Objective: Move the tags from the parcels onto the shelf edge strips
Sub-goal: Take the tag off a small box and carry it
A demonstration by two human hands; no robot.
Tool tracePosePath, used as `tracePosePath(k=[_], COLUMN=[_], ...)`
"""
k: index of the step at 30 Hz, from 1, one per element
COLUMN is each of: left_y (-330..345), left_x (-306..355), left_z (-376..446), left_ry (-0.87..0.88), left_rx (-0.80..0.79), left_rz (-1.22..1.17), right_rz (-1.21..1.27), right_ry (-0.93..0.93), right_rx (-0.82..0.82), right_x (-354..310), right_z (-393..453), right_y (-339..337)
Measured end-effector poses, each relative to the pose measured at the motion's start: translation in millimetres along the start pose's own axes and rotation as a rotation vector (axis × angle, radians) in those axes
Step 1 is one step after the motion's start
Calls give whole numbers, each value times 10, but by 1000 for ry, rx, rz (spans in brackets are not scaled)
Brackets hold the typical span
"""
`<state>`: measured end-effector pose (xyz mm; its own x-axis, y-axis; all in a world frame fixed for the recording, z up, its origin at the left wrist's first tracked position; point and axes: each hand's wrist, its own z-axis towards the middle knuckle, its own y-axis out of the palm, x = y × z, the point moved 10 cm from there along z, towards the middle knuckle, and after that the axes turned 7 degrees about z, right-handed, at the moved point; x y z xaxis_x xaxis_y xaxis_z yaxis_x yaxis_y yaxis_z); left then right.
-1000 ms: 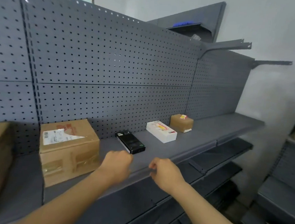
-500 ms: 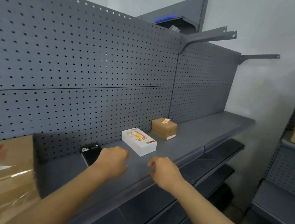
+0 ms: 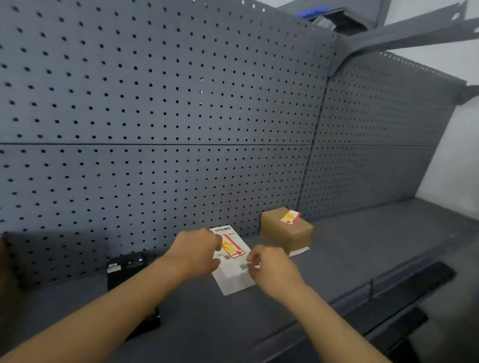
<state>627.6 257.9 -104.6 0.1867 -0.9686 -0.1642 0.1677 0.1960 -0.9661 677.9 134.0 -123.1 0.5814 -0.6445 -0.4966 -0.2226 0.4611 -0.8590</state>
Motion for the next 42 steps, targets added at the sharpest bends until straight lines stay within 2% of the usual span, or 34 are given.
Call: tracePosePath(k=[7, 13, 16, 21, 27, 36, 42], left_y=[154, 301, 358, 428, 450, 197, -5], left_x=[-298, -490, -579, -619, -599, -597, -484], left_z=[430, 518, 558, 614, 591, 433, -75], left_ry=[-177, -250, -258, -224, -160, -160, -216], left_rx=[-46, -47, -30, -19, -5, 58, 33], left_rz=[50, 8, 15, -24, -38, -14, 46], right_rz=[38, 72, 31, 46, 114, 218, 212], right_ry=[-109, -125, -66, 140, 264, 42, -126], right_rx=[-44, -29, -69, -154, -88, 61, 70], right_x=[71, 48, 104, 399, 661, 154, -287], right_z=[770, 1130, 1242, 1325, 1351, 1118, 630], right_y=[139, 291, 410, 525, 421, 184, 111])
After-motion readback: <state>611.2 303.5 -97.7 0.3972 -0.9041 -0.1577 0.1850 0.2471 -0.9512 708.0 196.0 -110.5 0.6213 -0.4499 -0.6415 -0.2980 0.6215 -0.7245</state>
